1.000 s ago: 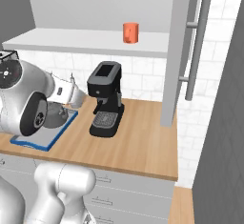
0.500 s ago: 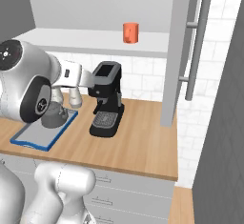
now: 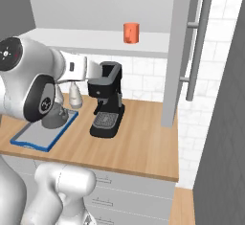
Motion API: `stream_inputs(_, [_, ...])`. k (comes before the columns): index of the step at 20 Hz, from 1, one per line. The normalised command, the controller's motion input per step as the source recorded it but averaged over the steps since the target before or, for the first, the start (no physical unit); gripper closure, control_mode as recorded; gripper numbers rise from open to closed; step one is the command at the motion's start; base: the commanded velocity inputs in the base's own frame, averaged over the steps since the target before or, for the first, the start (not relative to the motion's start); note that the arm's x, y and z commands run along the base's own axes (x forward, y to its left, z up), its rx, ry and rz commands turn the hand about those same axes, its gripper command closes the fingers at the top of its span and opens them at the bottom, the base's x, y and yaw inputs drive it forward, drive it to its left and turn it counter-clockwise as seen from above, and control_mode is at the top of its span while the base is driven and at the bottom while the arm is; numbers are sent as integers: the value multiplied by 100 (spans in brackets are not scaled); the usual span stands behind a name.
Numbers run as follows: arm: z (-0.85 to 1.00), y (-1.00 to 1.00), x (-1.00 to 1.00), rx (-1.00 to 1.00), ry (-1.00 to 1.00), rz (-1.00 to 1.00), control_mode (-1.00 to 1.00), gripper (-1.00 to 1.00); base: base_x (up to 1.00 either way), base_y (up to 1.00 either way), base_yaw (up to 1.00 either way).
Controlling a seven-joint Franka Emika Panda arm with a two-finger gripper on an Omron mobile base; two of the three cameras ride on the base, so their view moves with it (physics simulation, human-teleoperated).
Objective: Pick the kettle from the counter and place it on the tray. Then pick the mug from the cabinet and place it on the tray. Then close the cabinet doors.
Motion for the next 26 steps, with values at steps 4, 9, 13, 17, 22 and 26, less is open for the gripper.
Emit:
stream_inputs(4, [36,0,13,0,3,0,-100,-100,0,0,0])
stream_inputs(9, [1,-1,32,1,2,0,-100,-100,0,0,0])
stream_inputs(13, [0,-13,8,8,-12,-7,-100,-100,0,0,0])
stream_inputs(17, [0,-16,1,10,-12,-9,-100,-100,0,0,0])
stream_inputs(22, [3,-2,7,1,-5,-6,-100,-100,0,0,0])
stream_inputs(26, [8,-5,13,0,1,0,-100,-100,0,0,0])
